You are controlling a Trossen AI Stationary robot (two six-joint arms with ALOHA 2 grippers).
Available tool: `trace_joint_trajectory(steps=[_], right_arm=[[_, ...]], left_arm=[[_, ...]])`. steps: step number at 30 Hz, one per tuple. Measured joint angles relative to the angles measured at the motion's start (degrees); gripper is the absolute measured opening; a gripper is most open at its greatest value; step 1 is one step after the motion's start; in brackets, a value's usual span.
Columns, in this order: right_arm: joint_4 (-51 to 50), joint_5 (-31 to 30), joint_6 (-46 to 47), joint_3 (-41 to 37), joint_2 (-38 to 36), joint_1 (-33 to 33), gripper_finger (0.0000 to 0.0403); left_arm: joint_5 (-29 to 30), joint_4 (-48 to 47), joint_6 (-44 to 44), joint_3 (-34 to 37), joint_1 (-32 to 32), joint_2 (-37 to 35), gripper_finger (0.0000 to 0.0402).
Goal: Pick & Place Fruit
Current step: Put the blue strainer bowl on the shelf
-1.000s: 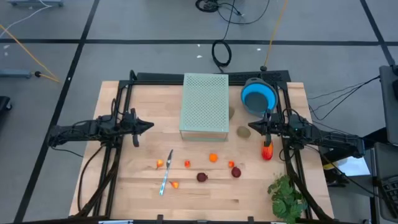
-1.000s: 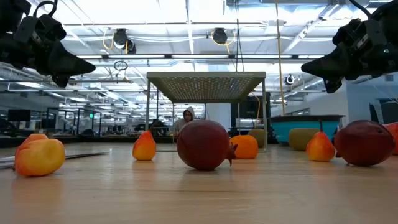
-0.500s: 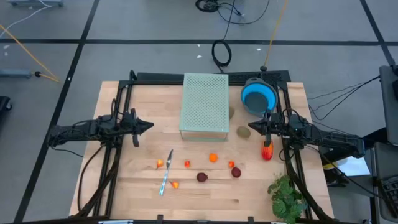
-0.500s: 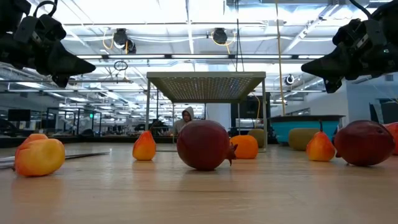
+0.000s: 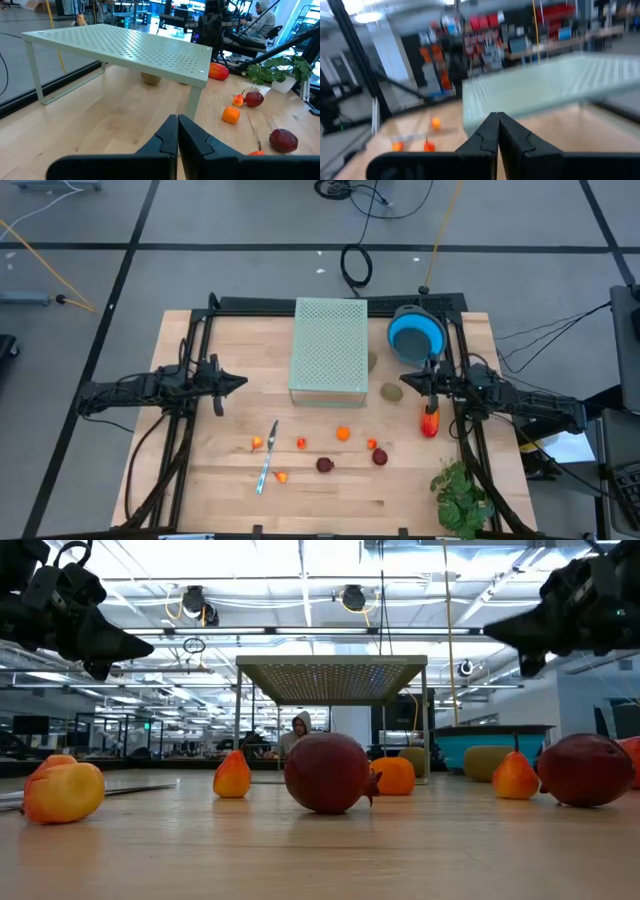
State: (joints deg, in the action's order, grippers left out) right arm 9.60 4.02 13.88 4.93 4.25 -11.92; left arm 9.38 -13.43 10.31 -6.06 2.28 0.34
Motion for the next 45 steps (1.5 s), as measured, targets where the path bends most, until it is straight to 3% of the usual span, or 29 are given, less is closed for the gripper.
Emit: trace_joint_trajectory(steps=[3, 6, 9, 21, 24, 28, 35, 39, 45], right_arm=[[6.5, -2.4, 2.5, 0.0, 0.0, 0.0, 0.0], [11.7, -9.9, 5.2, 0.5, 0.5, 0.0, 0.0], [10.5, -16.5, 3.4, 3.1, 2.5, 0.0, 0.0], [-11.2, -43.9, -3.9, 27.1, 26.0, -0.2, 0.0], [-18.5, -47.5, -3.4, 34.1, 32.2, -1.8, 0.0], [-32.4, -45.6, -1.1, 42.9, 39.3, -6.3, 0.0], [-54.4, -31.6, 6.7, 54.1, 47.8, -20.5, 0.0], [-58.3, -23.5, 6.5, 56.9, 50.3, -29.7, 0.0008], [-58.4, -17.3, 5.3, 57.1, 53.4, -40.2, 0.0055]], left_arm=[[0.0, 0.0, 0.0, 0.0, 0.0, 0.0, 0.001], [0.0, 0.0, 0.0, 0.0, 0.0, 0.0, 0.001], [0.0, 0.0, 0.0, 0.0, 0.0, 0.0, 0.001], [0.4, 0.0, -0.9, 0.0, 0.0, 0.0, 0.001], [1.2, 0.1, -3.2, 0.0, 0.0, 0.0, 0.001], [1.2, 0.2, -3.8, 0.0, 0.0, 0.0, 0.001], [2.2, 0.2, -4.0, 0.0, 0.0, 0.0, 0.001], [3.2, 0.2, -4.1, 0.0, 0.0, 0.0, 0.001], [3.2, 0.3, -4.0, 0.0, 0.0, 0.0, 0.001]])
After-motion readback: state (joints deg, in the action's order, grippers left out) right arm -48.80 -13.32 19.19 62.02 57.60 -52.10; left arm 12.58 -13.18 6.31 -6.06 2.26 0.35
